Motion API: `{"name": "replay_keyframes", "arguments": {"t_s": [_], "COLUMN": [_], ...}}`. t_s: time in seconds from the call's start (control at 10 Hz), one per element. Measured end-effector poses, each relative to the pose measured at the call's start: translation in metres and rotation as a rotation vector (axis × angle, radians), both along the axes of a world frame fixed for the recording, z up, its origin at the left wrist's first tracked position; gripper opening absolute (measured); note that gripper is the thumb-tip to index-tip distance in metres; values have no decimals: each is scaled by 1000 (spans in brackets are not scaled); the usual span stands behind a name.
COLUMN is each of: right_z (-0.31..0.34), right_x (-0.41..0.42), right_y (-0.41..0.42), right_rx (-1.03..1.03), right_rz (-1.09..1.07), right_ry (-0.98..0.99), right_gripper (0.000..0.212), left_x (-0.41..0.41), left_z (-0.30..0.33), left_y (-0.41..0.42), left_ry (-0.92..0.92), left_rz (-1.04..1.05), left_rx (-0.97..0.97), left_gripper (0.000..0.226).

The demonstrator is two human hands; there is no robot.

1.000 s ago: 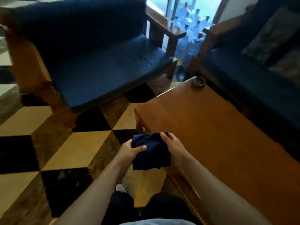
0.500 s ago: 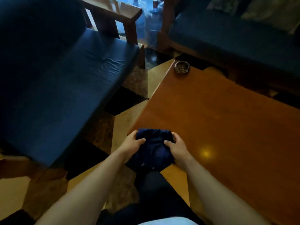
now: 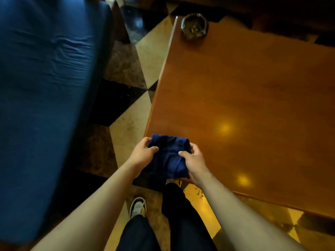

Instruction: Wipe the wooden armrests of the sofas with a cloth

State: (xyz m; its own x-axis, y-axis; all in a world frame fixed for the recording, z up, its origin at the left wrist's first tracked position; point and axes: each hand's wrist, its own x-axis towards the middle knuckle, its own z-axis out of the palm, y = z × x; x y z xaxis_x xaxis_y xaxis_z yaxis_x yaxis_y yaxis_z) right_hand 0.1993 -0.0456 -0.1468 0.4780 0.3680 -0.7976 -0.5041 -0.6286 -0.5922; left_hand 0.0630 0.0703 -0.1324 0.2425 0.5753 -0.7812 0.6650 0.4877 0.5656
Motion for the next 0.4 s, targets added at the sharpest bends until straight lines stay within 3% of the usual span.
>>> {"name": "replay_keyframes", "arguments": {"t_s": [0.1,0.2,0.4], "right_z": [-42,-35,53], "right_x": [-16,-25,-48], "right_y": [1,-19,-59], "right_rx": [-33,-130,-218], "right_rz": [-61,-40,104], "right_ry": [-22,-92,-226], "right_gripper": [41,42,46], "left_x": [-19,-40,-81], "left_z": [-50,-42,53], "left_y": [11,9,-5], "left_ry": [74,196,213], "left_rz": [-28,-98,-350], "left_rx": [59,189,297], "left_gripper": [19,34,52]}}
